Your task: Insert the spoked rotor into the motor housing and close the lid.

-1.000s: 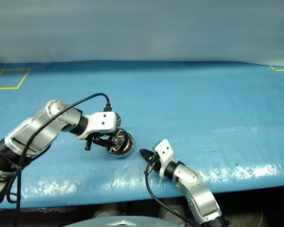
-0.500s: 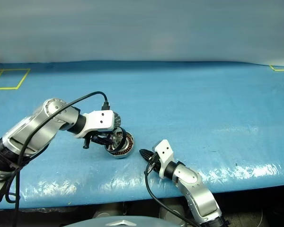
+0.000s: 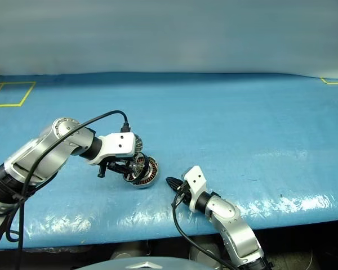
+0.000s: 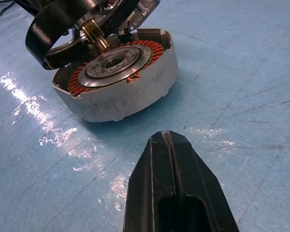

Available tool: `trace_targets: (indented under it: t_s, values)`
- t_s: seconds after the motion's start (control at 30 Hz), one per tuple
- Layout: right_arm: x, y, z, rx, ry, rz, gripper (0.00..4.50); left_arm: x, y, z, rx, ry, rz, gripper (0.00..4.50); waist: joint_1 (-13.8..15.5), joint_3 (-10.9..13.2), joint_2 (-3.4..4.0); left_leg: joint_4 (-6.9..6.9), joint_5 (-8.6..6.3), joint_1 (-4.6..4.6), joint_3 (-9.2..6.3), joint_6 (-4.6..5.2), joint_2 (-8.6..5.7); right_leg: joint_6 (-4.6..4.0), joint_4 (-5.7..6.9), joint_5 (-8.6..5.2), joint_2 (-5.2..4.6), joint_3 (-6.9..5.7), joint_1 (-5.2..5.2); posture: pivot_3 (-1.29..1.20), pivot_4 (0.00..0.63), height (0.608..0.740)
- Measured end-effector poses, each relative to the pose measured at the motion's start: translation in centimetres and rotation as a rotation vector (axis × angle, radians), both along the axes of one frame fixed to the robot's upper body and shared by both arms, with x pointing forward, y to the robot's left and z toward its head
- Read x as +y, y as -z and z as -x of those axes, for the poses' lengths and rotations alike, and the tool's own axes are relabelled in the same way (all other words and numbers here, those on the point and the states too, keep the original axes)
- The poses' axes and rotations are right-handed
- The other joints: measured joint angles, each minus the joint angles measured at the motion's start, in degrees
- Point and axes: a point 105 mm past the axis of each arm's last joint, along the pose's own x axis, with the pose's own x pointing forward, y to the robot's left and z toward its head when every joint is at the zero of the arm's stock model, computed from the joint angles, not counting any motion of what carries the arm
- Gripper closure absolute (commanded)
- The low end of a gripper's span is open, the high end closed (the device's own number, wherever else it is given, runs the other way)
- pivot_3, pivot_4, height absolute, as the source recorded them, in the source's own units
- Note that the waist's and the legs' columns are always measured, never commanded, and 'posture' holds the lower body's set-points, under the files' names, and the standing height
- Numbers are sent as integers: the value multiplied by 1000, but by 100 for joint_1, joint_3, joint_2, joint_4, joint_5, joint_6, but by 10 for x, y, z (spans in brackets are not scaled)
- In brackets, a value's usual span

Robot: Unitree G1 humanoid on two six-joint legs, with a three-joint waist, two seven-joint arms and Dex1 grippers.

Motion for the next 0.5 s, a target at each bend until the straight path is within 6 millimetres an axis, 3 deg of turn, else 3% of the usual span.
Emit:
trace_targets:
  t_s: [0.43, 0.5]
  values:
    - [0, 0, 0, -2, 3, 3, 4500, -2, 3, 2, 18, 45, -22, 3207, -5, 0, 0, -1, 0, 0, 1, 0, 0, 0, 0, 0, 1, 0, -1, 0, 150, 740]
    - [0, 0, -1, -2, 4, 4, 4500, -2, 3, 2, 19, 54, -28, 2476, -6, 0, 0, -1, 0, 0, 1, 0, 0, 0, 0, 0, 1, 0, -1, 0, 150, 740]
